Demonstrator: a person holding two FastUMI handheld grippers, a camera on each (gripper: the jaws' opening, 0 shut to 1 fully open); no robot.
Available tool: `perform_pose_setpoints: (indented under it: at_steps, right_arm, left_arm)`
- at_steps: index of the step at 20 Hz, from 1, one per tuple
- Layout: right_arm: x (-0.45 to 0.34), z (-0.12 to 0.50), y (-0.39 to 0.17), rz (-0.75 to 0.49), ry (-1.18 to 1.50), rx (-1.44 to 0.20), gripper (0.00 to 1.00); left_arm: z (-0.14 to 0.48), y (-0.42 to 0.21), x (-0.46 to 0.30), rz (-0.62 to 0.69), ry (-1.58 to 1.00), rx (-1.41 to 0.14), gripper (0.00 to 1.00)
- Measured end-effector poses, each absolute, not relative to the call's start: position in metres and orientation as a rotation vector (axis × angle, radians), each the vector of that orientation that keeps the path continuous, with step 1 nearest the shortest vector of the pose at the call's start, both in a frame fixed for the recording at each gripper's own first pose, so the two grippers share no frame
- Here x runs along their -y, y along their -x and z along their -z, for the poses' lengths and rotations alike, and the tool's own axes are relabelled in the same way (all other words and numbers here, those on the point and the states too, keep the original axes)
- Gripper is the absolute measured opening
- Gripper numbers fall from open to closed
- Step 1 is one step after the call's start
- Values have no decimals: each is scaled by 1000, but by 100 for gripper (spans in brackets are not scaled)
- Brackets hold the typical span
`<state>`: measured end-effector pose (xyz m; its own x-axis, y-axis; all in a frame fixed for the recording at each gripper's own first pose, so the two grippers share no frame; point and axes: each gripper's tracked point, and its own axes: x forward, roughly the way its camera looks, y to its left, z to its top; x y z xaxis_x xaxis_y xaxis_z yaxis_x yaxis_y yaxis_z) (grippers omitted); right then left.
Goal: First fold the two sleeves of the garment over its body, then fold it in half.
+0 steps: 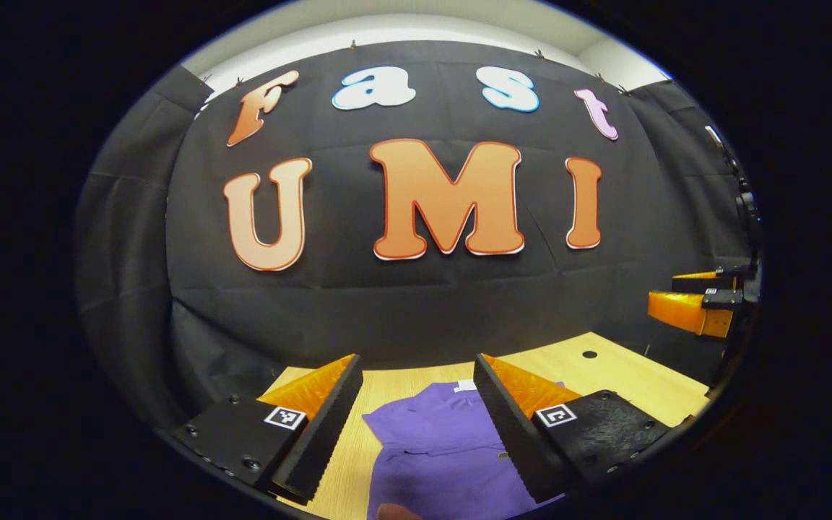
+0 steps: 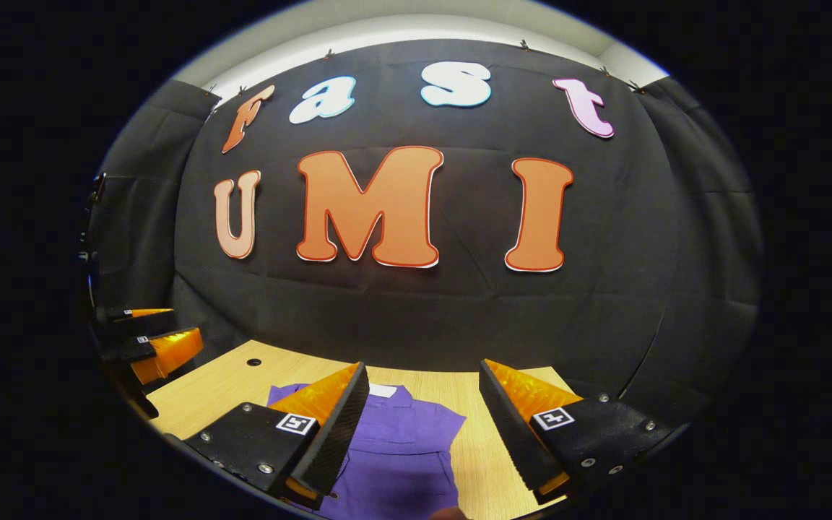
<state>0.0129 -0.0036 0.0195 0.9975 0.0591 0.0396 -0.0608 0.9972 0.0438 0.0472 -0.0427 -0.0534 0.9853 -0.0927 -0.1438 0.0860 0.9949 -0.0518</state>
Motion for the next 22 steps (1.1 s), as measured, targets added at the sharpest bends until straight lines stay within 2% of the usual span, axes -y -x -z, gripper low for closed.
perform_pose_setpoints:
  at_steps: [9, 22]
  right_arm:
    - [0, -19, -5, -52, -36, 75, 93]
    - [-4, -22, 2, -46, -32, 80, 93]
  left_arm:
    - [30, -21, 27, 19, 35, -27, 99]
    - [24, -13, 25, 16, 14, -11, 100]
